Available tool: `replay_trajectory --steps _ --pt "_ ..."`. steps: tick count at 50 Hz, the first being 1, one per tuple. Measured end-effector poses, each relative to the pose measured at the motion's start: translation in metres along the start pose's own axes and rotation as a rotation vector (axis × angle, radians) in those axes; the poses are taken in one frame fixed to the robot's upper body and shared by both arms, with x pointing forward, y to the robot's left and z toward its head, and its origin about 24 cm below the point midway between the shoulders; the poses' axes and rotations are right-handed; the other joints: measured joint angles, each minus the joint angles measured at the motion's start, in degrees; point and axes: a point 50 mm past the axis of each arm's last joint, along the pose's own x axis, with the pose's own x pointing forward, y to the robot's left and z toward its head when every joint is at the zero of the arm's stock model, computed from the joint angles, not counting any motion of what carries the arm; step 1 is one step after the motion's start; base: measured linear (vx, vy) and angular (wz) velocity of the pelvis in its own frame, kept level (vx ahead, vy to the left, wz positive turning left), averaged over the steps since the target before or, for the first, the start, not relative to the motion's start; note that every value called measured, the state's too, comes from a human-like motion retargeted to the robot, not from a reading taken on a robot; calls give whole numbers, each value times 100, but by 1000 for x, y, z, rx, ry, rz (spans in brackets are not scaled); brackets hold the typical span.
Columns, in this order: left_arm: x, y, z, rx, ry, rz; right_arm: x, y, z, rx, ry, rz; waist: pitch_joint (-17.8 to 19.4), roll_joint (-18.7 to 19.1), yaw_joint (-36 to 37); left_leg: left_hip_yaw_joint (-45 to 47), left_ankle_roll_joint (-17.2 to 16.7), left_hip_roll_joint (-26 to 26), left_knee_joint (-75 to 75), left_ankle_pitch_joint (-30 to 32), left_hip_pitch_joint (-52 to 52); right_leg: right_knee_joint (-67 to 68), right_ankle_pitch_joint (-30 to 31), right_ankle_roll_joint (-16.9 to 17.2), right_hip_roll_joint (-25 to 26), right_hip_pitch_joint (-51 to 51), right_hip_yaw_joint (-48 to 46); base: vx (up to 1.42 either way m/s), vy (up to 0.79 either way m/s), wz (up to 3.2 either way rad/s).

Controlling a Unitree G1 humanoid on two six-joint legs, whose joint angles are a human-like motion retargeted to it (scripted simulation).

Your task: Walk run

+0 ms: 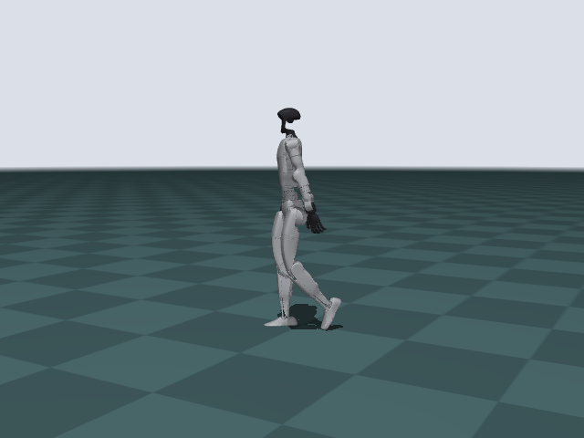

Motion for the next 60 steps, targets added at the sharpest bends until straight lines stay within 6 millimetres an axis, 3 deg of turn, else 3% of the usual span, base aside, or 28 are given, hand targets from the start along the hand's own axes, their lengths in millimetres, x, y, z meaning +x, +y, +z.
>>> replay_trajectory --steps 4,7,10,13,15,17,20,23,25,28,30,32,37,41,45,48,50,53,55,57,60 --pt "0 -36 -24 -24 57 -143 5 -17 57 -66 -208 -58 172 -151 481 621 729 272 -656 -970 -737 26 -152 -65 272 348 542 60 -29 -184" --pt "0 -54 -34 -56 83 -217 2 -26 88 -67 -324 -89 296 -139 736 897 1037 321 -1824 -1129 -1058 33 -306 -101 506 639 788 61 -18 -119" --pt "-1 -61 -39 -96 97 -252 0 -31 105 -50 -387 -102 395 -60 934 682 1045 42 -3138 -1169 -1248 20 -482 -144 788 975 949 60 -14 -79" --pt "-2 -57 -42 -139 107 -223 0 -32 104 -36 -385 -92 394 -78 1093 522 943 -299 -4186 -1465 -1480 22 -669 -170 923 1290 981 75 -12 -39" --pt "-2 -49 -43 -173 103 -180 2 -29 94 -33 -351 -73 385 -93 1110 857 773 -415 -4750 -1681 -1518 63 -774 -191 998 1471 911 73 -12 1" --pt "-2 -39 -42 -222 96 -138 3 -23 79 -40 -288 -39 371 -146 1147 1216 808 -481 -4899 -1841 -1449 163 -795 -194 1041 1610 829 79 -12 -6" --pt "-3 -27 -40 -315 82 -85 5 -10 43 -69 -145 44 216 -301 1428 1394 1560 -469 -4513 -1762 -1404 371 -510 -3 1014 1739 906 93 -10 -71" --pt "-4 -16 -41 -413 66 -43 0 13 -5 -108 61 145 -8 -478 1726 1174 1725 -518 -4444 -1204 -1295 806 433 582 866 1824 837 116 -8 -97" --pt "-4 -9 -38 -471 57 -16 -8 29 -36 -137 191 199 -148 -609 1657 830 1828 -573 -4227 -1250 -1259 1288 1482 1266 754 1761 871 87 -8 -23" --pt "-6 18 -17 -510 11 62 -19 47 -66 -135 283 245 -131 -380 1284 766 1820 -334 -4088 -1551 -877 2785 2549 2206 1217 1135 994 98 -8 65" --pt "-9 40 8 -503 -50 123 -25 56 -79 -109 315 279 -71 -355 1159 752 1779 -398 -4207 -1771 -460 3973 2628 2525 1168 622 864 77 -13 37" --pt "-14 62 42 -469 -143 185 -31 65 -88 -73 347 317 -59 -80 1278 705 1644 -64 -4276 -1900 -271 4093 2202 2133 1287 245 790 72 -6 -26" --pt "-42 102 139 -266 -465 320 -42 74 -112 59 386 295 95 328 678 322 1521 -38 -4443 -2126 332 3965 656 1436 737 -717 381 65 0 120" --pt "-79 128 198 -84 -671 434 -52 81 -127 143 443 286 158 229 320 -43 1491 -332 -4477 -2361 779 2288 426 1510 266 -1033 750 66 -15 93" --pt "-116 148 233 63 -810 537 -56 90 -131 191 464 334 232 -19 259 -162 1394 -557 -4496 -2657 1348 699 153 1358 -128 -1272 1002 63 -24 26" --pt "-128 153 242 112 -857 577 -54 89 -127 166 437 360 213 4 307 -157 1251 -525 -4510 -2829 1680 -220 -98 1759 -121 -1516 656 84 -32 -19" --pt "-128 153 241 113 -862 583 -50 83 -122 128 412 351 168 24 442 -21 1186 -544 -4495 -2906 1834 -456 -141 1850 -141 -1568 36 62 -18 -51" --pt "-111 142 230 93 -811 537 -43 71 -113 83 388 300 94 180 292 -162 994 -482 -4383 -2798 1974 -64 54 923 -24 -1566 -98 90 -27 34" --pt "-92 130 217 93 -738 474 -38 63 -108 77 374 257 29 347 -14 -497 766 -431 -4227 -2517 2031 135 269 903 -225 -1466 -797 80 -19 145" --pt "-71 116 195 109 -621 401 -34 55 -101 84 349 224 26 572 -396 -891 342 -253 -3946 -1905 2039 241 480 860 -63 -1371 -64 85 -30 152" --pt "-41 92 150 139 -409 294 -27 44 -87 114 313 197 -11 763 -511 -866 -547 29 -3248 -412 1899 534 278 538 -28 -1182 -74 89 -37 47"
